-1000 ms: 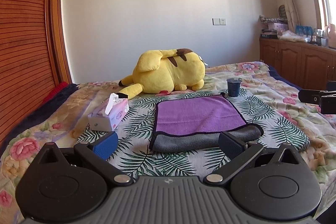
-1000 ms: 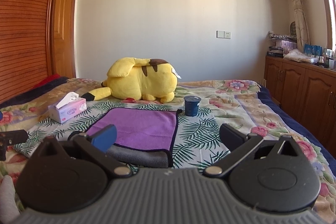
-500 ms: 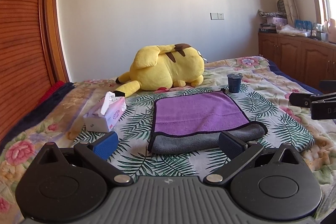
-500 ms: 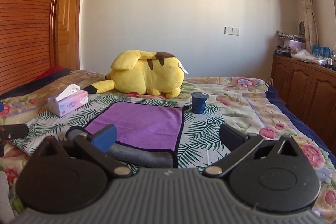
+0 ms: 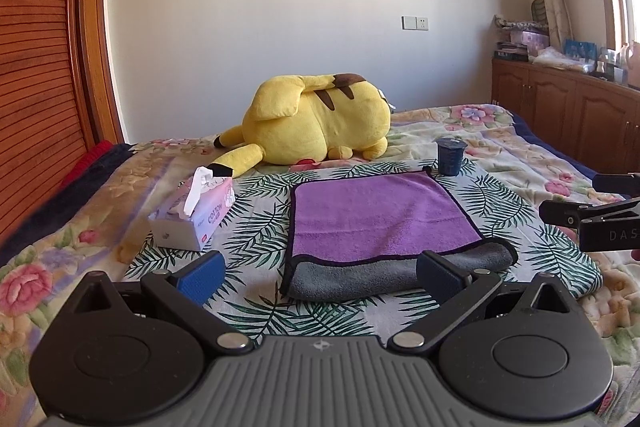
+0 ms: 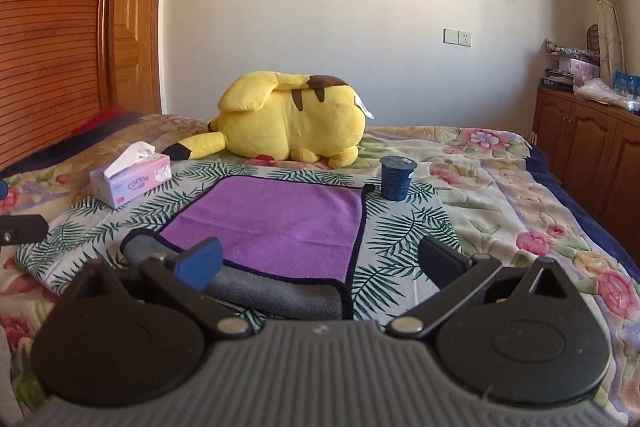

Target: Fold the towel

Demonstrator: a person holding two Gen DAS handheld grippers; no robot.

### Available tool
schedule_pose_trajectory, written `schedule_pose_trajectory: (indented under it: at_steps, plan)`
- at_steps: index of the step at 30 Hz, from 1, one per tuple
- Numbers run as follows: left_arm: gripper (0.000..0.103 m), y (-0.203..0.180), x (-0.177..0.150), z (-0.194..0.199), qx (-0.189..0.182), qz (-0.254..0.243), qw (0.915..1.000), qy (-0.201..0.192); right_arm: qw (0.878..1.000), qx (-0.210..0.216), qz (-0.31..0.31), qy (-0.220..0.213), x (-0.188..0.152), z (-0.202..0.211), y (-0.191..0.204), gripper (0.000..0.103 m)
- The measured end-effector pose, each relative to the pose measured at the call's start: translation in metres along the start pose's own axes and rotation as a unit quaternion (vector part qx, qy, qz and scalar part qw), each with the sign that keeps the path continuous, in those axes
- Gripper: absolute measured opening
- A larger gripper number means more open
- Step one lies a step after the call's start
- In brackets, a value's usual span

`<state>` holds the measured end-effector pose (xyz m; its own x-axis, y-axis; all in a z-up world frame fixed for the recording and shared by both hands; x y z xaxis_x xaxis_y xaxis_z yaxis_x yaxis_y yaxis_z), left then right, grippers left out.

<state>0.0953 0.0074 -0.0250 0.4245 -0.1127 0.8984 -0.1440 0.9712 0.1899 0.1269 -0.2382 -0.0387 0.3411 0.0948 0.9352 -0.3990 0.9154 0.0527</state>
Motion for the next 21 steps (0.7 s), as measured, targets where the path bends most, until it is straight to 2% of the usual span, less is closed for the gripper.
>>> schedule_pose_trajectory:
  at_steps: [8, 18, 21]
  plan:
    - [0.087, -0.001, 0.003, -0.023, -0.003, -0.009, 0.9999, 0.009, 1.000, 0.010, 0.002, 0.015, 0.001, -0.019, -0.005, 0.103]
    - [0.073, -0.005, 0.001, -0.058, -0.024, -0.028, 0.9986, 0.037, 0.998, 0.040, 0.000, 0.054, -0.004, -0.045, -0.012, 0.103]
    - [0.073, -0.007, 0.000, -0.067, -0.031, -0.034, 0.9979, 0.045, 0.997, 0.048, -0.002, 0.063, -0.005, -0.054, -0.014, 0.103]
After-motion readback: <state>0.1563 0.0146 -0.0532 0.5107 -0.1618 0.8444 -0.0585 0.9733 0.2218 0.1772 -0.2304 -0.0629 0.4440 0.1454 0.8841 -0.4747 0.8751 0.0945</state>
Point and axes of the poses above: each gripper's, at about its wrist camera, not at the fingertips, and z roughly against the way its jaws point, y to its left, x to its top, the point moved 3 cm from there along -z, roughly the way its jaws point, and after that the axes turned 14 degrees about x, right-handed, at the moved point
